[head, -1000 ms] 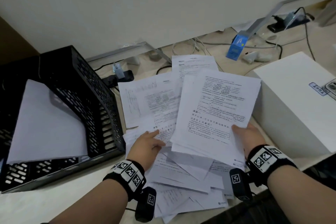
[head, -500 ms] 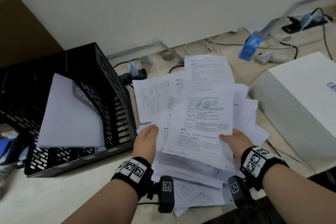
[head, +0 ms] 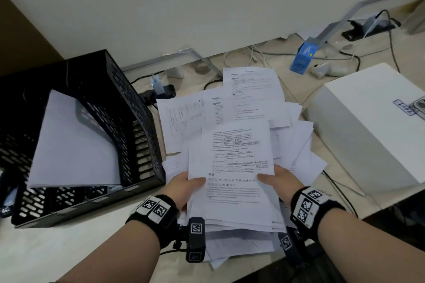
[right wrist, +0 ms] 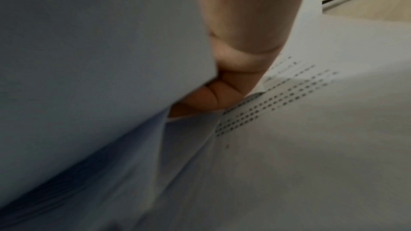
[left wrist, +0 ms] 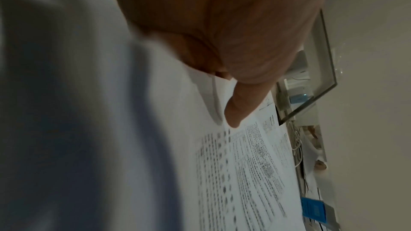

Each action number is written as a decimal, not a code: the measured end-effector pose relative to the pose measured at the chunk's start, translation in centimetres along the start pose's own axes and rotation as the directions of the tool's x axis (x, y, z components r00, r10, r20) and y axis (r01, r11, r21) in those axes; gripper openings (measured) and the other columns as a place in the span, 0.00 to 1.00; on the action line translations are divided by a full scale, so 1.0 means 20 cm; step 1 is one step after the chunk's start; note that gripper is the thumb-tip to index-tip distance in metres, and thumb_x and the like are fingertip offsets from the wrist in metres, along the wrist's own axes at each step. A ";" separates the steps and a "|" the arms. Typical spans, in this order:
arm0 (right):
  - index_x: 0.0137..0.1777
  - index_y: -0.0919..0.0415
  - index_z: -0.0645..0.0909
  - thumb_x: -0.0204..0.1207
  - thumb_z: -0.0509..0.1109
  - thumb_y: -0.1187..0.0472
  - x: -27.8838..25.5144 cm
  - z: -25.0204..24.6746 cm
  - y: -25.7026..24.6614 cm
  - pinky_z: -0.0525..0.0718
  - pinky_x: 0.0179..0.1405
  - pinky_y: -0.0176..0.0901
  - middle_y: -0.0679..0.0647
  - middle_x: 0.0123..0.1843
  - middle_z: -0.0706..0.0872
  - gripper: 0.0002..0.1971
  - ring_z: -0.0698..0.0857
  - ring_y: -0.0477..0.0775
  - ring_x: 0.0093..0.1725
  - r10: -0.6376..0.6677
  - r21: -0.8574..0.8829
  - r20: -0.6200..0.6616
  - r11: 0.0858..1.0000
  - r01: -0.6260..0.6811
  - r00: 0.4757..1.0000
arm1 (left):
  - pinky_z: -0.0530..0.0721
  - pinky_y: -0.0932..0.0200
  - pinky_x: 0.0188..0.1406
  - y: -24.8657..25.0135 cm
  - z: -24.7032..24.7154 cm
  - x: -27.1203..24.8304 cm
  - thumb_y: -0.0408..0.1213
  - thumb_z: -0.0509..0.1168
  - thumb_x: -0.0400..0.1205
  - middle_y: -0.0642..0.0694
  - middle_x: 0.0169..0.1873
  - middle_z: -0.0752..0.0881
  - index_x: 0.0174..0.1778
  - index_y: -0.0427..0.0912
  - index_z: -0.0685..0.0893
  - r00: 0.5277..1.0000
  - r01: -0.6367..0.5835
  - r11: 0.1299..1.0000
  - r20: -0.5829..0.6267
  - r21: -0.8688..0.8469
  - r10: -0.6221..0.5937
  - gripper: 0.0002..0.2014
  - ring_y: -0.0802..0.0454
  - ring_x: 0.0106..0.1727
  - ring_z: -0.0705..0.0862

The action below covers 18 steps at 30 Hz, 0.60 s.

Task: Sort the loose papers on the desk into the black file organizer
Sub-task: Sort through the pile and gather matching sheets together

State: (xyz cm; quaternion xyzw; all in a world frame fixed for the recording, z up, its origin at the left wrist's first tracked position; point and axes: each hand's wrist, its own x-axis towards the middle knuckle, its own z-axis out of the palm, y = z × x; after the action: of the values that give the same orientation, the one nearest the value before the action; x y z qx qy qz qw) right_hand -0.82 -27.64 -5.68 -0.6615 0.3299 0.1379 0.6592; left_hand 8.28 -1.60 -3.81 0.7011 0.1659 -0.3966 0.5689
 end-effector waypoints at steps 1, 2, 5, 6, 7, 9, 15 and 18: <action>0.68 0.58 0.84 0.80 0.73 0.66 -0.01 0.02 0.00 0.78 0.75 0.58 0.53 0.67 0.89 0.17 0.87 0.57 0.65 0.014 0.062 0.011 0.998 -0.014 1.000 | 0.87 0.42 0.63 -0.01 0.01 0.01 0.30 0.68 0.85 0.38 0.54 0.92 0.59 0.35 0.87 1.000 -0.006 1.000 0.013 0.012 0.006 0.08 0.39 0.55 0.91; 0.68 0.59 0.84 0.81 0.72 0.67 -0.02 0.04 -0.01 0.79 0.74 0.58 0.54 0.66 0.89 0.16 0.87 0.58 0.64 0.029 0.125 0.027 0.992 -0.033 0.999 | 0.86 0.46 0.61 -0.01 0.03 0.01 0.28 0.67 0.85 0.40 0.53 0.92 0.57 0.37 0.87 1.000 -0.024 0.999 0.009 0.040 0.024 0.07 0.42 0.54 0.91; 0.68 0.61 0.84 0.81 0.70 0.70 -0.04 0.07 -0.03 0.82 0.70 0.57 0.55 0.64 0.90 0.16 0.89 0.58 0.63 0.040 0.227 0.036 0.973 -0.047 0.999 | 0.85 0.52 0.57 0.00 0.05 0.01 0.28 0.64 0.86 0.43 0.56 0.91 0.59 0.41 0.85 0.993 -0.096 0.986 -0.049 0.136 0.103 0.09 0.48 0.53 0.89; 0.67 0.60 0.84 0.80 0.70 0.71 -0.05 0.07 -0.03 0.84 0.66 0.57 0.56 0.63 0.91 0.17 0.90 0.59 0.62 0.031 0.250 0.030 0.967 -0.038 0.999 | 0.85 0.53 0.56 0.01 0.05 0.01 0.29 0.64 0.86 0.44 0.56 0.91 0.60 0.42 0.85 0.987 -0.131 0.981 -0.076 0.145 0.143 0.10 0.48 0.53 0.90; 0.66 0.60 0.84 0.79 0.71 0.72 -0.05 0.06 -0.04 0.87 0.61 0.55 0.57 0.62 0.91 0.17 0.90 0.59 0.60 0.027 0.273 0.017 0.961 -0.030 0.999 | 0.86 0.52 0.56 0.03 0.04 0.00 0.30 0.64 0.86 0.44 0.57 0.92 0.61 0.42 0.86 0.977 -0.171 0.975 -0.102 0.140 0.186 0.10 0.48 0.54 0.90; 0.64 0.60 0.83 0.78 0.70 0.75 -0.05 0.04 -0.08 0.89 0.52 0.53 0.59 0.60 0.92 0.17 0.92 0.61 0.56 0.013 0.309 0.010 0.951 -0.016 1.000 | 0.88 0.48 0.60 0.09 0.02 -0.01 0.29 0.65 0.86 0.44 0.56 0.93 0.62 0.42 0.87 0.958 -0.254 0.966 -0.126 0.052 0.258 0.11 0.46 0.55 0.91; 0.58 0.64 0.87 0.76 0.70 0.79 -0.03 0.00 -0.30 0.89 0.59 0.58 0.60 0.55 0.94 0.15 0.92 0.63 0.56 -0.212 0.253 -0.065 0.942 0.221 0.975 | 0.91 0.48 0.49 0.37 0.00 -0.10 0.20 0.62 0.84 0.38 0.54 0.93 0.61 0.34 0.86 0.904 -0.422 0.859 -0.064 -0.290 0.423 0.14 0.42 0.53 0.93; 0.55 0.60 0.87 0.76 0.70 0.80 -0.05 -0.02 -0.37 0.91 0.53 0.50 0.54 0.51 0.95 0.16 0.93 0.57 0.51 -0.266 0.227 -0.084 0.933 0.278 0.960 | 0.89 0.50 0.52 0.42 -0.01 -0.12 0.18 0.65 0.79 0.35 0.58 0.91 0.67 0.29 0.82 0.891 -0.442 0.849 -0.034 -0.289 0.452 0.19 0.39 0.58 0.91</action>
State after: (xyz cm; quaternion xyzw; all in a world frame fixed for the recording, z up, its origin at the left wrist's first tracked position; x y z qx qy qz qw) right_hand 2.95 -28.47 0.67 -0.6207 0.2661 -0.0122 0.7374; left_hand 12.69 -3.38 3.59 0.6227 0.0441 -0.2372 0.7444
